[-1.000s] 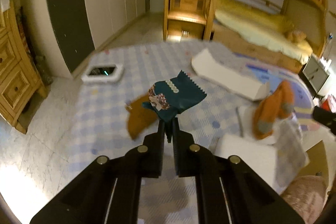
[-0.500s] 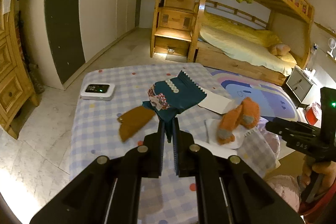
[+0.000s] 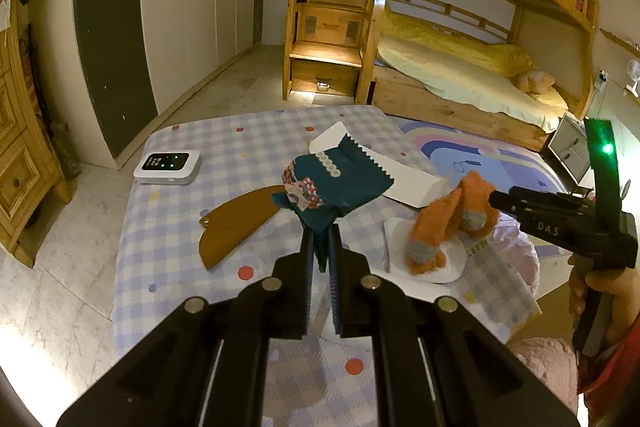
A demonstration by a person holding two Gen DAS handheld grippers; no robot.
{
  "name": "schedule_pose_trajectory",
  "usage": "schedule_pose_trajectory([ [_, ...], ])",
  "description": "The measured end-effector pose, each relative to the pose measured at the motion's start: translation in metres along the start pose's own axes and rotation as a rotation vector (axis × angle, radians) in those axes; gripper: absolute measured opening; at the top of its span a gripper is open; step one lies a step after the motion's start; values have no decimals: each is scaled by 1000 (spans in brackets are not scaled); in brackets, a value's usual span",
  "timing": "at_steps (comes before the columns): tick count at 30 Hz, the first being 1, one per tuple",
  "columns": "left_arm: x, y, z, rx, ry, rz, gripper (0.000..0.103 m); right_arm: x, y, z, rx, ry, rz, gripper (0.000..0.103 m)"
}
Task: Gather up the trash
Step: 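Carry wrapper and gloves over the bin and open both tools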
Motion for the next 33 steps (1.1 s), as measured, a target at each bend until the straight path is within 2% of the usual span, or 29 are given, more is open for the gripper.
schedule_pose_trajectory([
  [5,15,-2,-1,-12,-20,2,6,18,12,0,7,-1,-45,68],
  [9,22,-1,-1,-7,-33,-3,6,13,4,-13,-48,63,-89,69],
  [11,25,-2,-1,-11,-36,-3,6,13,-8,-21,-116,85,-112,70],
  [15,27,-3,-1,-17,-39,-7,6,21,-28,-29,-217,83,-191,79],
  [17,28,-4,-1,-20,-44,-9,6,30,-40,-28,-265,44,-218,79],
  [19,29,-5,0,-27,-48,-10,6,43,-52,-22,-313,-5,-209,69],
  [20,29,-6,1,-29,-49,-11,6,48,-57,-19,-334,-27,-197,50],
  [21,29,-6,2,-29,-50,-14,6,50,-59,-16,-340,-36,-188,41],
  [23,29,-8,2,-36,-51,-17,6,51,-67,-9,-363,-26,-145,29],
  [24,28,-8,3,-39,-51,-17,6,50,-68,-7,-363,-20,-141,19],
  [25,28,-9,3,-42,-50,-18,6,48,-68,-7,-351,-17,-146,14],
  [29,17,-11,2,-50,-33,-19,6,25,-60,-19,-282,55,-172,12],
  [33,-6,-7,-6,-33,9,-20,6,-22,-43,-38,-188,147,-230,12],
])
Point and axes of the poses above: each gripper's, at about its wrist camera, not at the fingertips, and x roughly the way its jaws point, y to its right, z to its underside, the point moved 1 cm from there along x, roughly the way its jaws point, and after that the axes turned 14 degrees about z, right-handed, at the moved point
